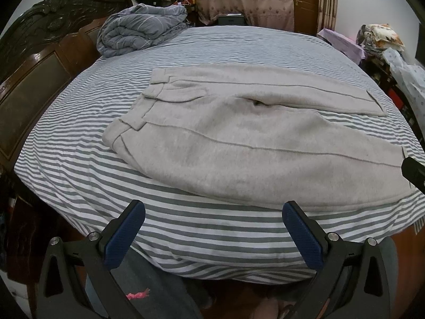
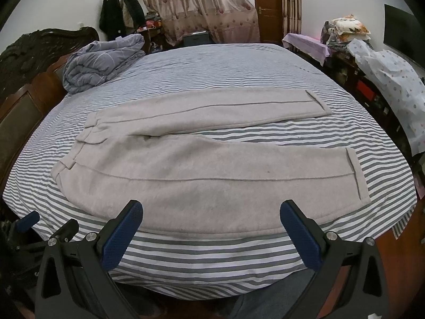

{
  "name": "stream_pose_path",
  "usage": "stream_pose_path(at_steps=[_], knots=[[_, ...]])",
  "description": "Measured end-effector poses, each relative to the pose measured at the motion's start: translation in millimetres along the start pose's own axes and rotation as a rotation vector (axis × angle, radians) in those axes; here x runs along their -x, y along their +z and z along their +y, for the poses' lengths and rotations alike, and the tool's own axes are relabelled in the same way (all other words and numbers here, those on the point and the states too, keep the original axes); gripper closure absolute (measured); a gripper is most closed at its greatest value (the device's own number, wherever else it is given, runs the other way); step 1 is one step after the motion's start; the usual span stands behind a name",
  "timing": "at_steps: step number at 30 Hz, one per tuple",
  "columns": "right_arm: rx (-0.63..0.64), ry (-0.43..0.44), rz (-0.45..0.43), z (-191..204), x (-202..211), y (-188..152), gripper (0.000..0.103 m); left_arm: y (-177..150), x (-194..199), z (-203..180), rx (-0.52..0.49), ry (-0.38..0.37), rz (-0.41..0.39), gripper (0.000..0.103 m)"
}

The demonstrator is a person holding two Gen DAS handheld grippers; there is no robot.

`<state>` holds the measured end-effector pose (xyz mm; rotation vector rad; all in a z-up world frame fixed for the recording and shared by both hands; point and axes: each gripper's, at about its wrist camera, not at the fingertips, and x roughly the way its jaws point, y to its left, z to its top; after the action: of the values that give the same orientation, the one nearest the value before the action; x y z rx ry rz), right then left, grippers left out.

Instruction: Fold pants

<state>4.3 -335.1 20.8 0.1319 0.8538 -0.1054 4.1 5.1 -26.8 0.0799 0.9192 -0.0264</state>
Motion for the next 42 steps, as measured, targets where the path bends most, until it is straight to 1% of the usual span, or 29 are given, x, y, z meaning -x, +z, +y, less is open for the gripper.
stream_pose_path(at_steps=[21, 26, 42], knots=[[0.013, 0.005, 0.004, -2.0, -1.6, -0.6, 0.001, -1.5, -2.9, 2.5, -0.004, 0.000, 0.010, 0.001], [0.023, 0.006, 0.006, -1.4, -2.6, -1.4, 0.001, -2.9, -5.2, 1.9, -0.012, 0.013, 0.013, 0.001], [0.030, -0.003, 0.006, 0.0, -4.2, -2.3, 0.001, -5.1, -11.7, 1.9, -0.023, 0.004, 0.027, 0.001]])
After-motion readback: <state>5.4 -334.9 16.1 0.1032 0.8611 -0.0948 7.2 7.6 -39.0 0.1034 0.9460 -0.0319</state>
